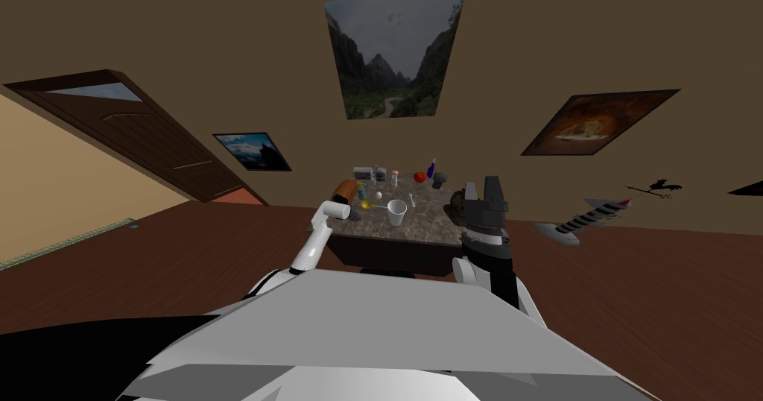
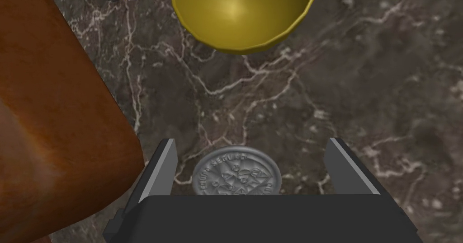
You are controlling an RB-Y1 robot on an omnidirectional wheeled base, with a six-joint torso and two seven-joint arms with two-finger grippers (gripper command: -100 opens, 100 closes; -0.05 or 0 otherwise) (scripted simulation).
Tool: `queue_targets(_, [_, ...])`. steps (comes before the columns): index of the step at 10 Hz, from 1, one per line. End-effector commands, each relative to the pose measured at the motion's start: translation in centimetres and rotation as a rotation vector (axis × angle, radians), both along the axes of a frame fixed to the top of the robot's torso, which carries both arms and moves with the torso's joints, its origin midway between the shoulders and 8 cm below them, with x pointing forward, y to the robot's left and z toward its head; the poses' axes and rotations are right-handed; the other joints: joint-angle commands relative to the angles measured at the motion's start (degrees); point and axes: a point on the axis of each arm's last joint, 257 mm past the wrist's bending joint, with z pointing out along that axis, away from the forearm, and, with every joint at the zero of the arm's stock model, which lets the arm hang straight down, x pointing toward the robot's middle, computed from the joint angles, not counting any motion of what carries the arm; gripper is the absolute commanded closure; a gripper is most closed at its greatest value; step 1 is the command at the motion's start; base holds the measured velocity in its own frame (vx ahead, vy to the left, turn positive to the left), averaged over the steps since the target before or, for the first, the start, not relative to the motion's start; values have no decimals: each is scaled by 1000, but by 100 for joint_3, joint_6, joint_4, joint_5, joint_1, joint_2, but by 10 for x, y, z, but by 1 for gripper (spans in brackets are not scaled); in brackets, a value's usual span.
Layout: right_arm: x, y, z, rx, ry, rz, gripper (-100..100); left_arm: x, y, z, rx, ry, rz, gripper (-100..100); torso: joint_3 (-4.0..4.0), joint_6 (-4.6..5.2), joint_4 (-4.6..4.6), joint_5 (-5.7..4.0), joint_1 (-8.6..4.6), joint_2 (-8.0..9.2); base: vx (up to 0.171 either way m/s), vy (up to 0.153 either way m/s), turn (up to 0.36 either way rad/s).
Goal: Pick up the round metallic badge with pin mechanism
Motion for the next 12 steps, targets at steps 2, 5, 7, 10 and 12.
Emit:
queue_targets(2, [0, 0, 0, 0, 0, 0, 0, 0, 0, 0, 0, -2, -1, 100, 3, 0, 1, 0, 2, 5, 5, -3, 1])
queue_targets(5, [0, 0, 0, 0, 0, 0, 0, 1, 0, 0, 0, -2, -1, 100, 6, 0, 2, 1, 4, 10, 0, 0, 0])
queue_targets(7, [0, 0, 0, 0, 0, 0, 0, 0, 0, 0, 0, -2, -1, 0, 6, 0, 3, 0, 4, 11, 0, 0, 0])
queue_targets(10, [0, 0, 0, 0, 0, 0, 0, -4, -2, 17, 2, -1, 2, 100, 16, 0, 7, 1, 9, 27, -33, 13, -8])
queue_targets(12, [0, 0, 0, 0, 0, 0, 0, -3, -2, 15, 2, -1, 1, 0, 13, -1, 5, 1, 6, 22, -8, 2, -1])
